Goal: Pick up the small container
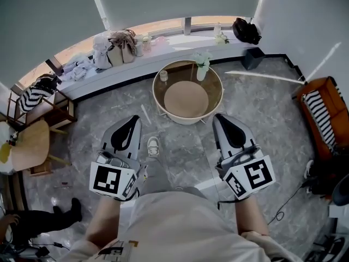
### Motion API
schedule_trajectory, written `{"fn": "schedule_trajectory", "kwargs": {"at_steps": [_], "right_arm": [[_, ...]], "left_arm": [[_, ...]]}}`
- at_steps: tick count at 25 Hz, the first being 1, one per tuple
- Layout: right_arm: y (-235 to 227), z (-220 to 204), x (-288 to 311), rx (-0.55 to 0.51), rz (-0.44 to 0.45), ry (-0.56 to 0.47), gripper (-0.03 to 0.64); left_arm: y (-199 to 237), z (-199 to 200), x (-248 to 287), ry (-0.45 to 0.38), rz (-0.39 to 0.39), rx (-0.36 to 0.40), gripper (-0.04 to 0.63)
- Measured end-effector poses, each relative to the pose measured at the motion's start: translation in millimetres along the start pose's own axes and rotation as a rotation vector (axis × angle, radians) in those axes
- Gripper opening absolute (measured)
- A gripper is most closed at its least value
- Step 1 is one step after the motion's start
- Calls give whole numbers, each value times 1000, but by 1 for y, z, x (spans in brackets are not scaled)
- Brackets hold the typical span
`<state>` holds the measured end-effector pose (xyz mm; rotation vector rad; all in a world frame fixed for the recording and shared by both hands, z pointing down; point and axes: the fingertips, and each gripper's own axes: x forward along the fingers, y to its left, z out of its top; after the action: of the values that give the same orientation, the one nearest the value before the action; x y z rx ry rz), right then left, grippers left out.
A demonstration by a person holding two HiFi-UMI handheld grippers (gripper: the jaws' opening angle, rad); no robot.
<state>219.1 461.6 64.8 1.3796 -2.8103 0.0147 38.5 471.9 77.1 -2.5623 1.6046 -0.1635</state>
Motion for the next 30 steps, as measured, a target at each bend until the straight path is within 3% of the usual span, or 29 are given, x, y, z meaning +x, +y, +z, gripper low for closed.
{"fn": "schedule_trajectory", "kwargs": {"at_steps": [5,17,30], "right_arm": [[-4,-10,28,4,9,19,6],[-22,-17,140,-3,4,58,6],[-57,2,303,16,-44,88,6]], "left_arm": [[22,-7,21,0,-3,23,8],[110,-36,90,25,-22,-13,8],[229,-38,203,31,-124,-26,8]]}}
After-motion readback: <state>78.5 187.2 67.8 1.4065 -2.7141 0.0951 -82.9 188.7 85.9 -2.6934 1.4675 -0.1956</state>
